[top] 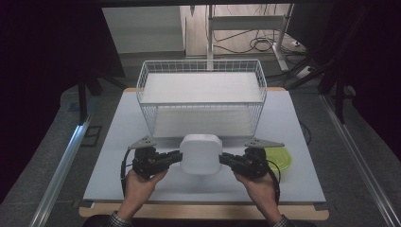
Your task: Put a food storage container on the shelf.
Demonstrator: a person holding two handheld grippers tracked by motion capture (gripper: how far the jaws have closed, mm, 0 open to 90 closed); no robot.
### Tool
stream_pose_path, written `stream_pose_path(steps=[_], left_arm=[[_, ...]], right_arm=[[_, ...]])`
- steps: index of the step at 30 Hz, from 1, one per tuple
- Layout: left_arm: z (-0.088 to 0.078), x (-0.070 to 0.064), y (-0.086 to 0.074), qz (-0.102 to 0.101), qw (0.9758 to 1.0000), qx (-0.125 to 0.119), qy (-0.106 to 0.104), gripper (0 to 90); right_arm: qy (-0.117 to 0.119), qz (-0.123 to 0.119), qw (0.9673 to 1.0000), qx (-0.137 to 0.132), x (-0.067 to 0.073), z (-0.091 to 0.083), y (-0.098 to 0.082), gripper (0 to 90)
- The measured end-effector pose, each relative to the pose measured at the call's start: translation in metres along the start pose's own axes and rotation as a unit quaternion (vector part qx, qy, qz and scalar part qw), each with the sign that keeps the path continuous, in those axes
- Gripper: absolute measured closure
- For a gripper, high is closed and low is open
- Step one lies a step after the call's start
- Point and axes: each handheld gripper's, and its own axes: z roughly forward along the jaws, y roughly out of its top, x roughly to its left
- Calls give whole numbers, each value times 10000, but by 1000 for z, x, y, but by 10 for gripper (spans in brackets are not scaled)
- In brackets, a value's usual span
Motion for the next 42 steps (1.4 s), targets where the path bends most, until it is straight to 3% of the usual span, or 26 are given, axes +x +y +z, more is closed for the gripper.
stream_pose_path(steps=[13,20,33,42], left_arm=[[-15,-2,42,204,9991,-325,179,794],[-22,-2,67,272,9984,-463,196,794],[-25,2,101,292,9975,-619,153,795],[-22,6,130,307,9965,-758,158,794]], right_arm=[[36,-52,9997,-233,4,-1,44,795],[21,-207,9990,-397,8,-6,71,795],[101,-240,9981,-557,4,-10,110,795],[14,-372,9969,-697,1,-14,139,796]])
